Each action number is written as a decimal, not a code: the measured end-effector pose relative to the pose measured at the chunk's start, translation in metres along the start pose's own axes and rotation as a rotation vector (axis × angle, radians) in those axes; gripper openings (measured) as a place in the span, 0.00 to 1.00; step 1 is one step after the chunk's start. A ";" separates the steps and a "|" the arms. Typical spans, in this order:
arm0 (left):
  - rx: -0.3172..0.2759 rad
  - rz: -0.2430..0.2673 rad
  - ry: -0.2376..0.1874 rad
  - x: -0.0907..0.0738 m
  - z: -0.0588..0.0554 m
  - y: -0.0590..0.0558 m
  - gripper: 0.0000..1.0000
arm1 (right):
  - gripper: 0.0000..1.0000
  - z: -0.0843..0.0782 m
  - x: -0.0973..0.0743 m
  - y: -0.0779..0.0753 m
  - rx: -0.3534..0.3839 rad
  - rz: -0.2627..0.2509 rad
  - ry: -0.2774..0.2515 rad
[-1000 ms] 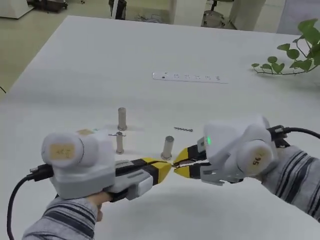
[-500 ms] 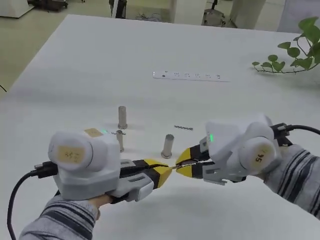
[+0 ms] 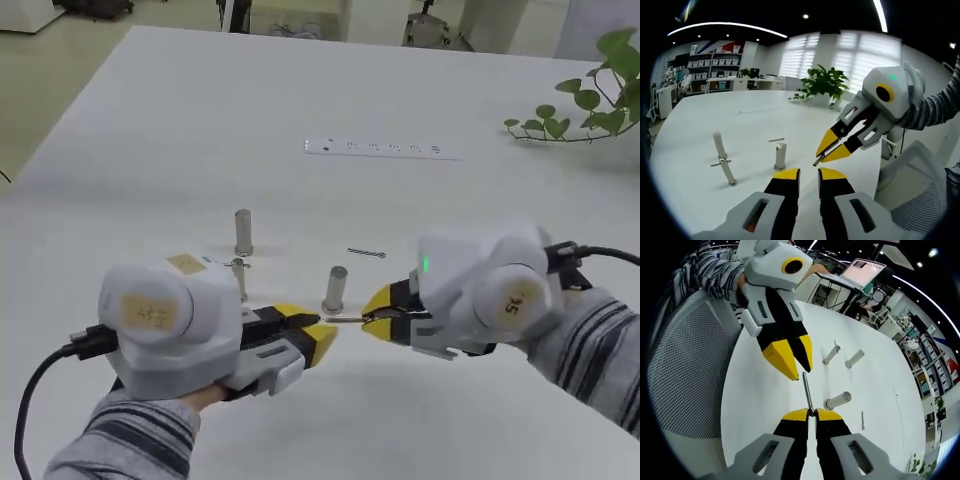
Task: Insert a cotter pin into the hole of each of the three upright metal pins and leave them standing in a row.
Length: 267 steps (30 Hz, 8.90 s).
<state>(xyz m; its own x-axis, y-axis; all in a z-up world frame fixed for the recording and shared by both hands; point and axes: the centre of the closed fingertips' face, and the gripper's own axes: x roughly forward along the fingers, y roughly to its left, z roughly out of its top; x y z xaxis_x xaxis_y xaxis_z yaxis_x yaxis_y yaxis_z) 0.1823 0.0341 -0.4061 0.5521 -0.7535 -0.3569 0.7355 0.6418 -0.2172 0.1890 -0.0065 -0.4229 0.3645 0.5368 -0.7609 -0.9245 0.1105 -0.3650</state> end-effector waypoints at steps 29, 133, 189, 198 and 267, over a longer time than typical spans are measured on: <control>0.076 0.142 0.058 0.039 -0.007 0.030 0.27 | 0.00 -0.055 0.017 -0.052 0.248 -0.129 0.123; 0.106 0.151 0.102 0.099 -0.022 0.058 0.09 | 0.00 -0.032 0.038 -0.057 0.058 -0.018 0.022; 0.076 0.223 0.086 0.095 -0.022 0.061 0.09 | 0.12 -0.035 0.035 -0.067 0.284 -0.093 -0.010; 0.084 0.225 0.081 0.091 -0.017 0.072 0.09 | 0.12 -0.041 0.034 -0.064 0.355 -0.095 -0.005; 0.012 0.249 0.070 0.056 -0.011 0.054 0.37 | 0.30 -0.026 0.008 -0.067 0.769 -0.126 -0.219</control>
<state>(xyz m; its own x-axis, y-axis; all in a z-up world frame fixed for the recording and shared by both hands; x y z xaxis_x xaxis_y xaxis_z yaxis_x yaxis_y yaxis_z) 0.2486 0.0281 -0.4473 0.6886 -0.5605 -0.4601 0.5851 0.8042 -0.1039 0.2562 -0.0311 -0.4184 0.5150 0.6245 -0.5872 -0.7249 0.6829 0.0906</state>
